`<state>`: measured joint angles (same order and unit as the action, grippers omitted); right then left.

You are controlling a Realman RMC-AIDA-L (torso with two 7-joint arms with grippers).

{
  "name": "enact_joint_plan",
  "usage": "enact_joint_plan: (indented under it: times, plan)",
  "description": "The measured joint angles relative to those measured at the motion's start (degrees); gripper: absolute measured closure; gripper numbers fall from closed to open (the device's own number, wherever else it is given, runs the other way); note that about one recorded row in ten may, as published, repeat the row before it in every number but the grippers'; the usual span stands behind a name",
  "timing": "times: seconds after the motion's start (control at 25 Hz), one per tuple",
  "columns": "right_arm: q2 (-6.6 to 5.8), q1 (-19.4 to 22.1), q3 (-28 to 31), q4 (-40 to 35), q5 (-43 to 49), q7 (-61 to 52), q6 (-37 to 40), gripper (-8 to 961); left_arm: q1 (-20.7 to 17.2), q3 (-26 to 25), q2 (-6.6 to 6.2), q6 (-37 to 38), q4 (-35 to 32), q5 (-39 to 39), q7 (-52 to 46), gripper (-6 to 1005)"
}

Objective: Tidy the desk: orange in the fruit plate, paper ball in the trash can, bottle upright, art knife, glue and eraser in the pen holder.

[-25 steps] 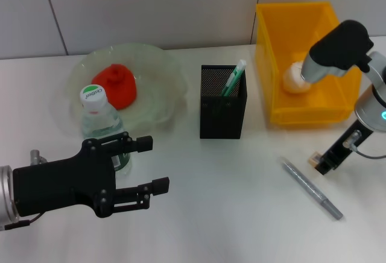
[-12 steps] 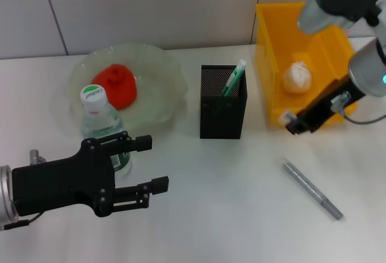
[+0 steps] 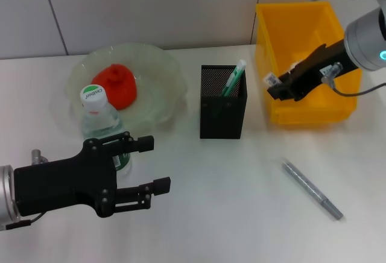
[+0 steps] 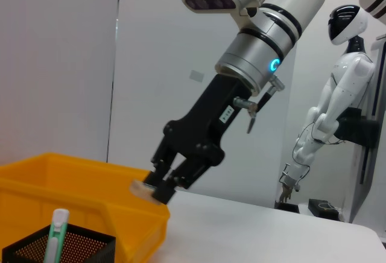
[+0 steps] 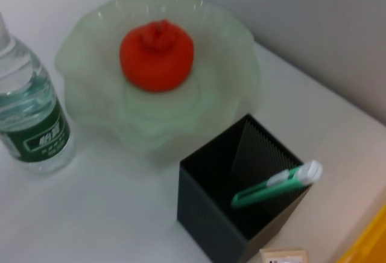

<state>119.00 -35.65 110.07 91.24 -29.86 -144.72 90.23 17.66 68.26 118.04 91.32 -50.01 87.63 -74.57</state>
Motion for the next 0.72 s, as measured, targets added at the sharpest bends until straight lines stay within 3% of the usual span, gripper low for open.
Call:
enact_joint_plan:
  times: [0.72]
  plan:
    - [-0.34,-5.6,-2.3,-10.3,-0.5,2.3,-10.8,696,0.1,0.1,0.08,0.4,0.0,0.0,0.0,207]
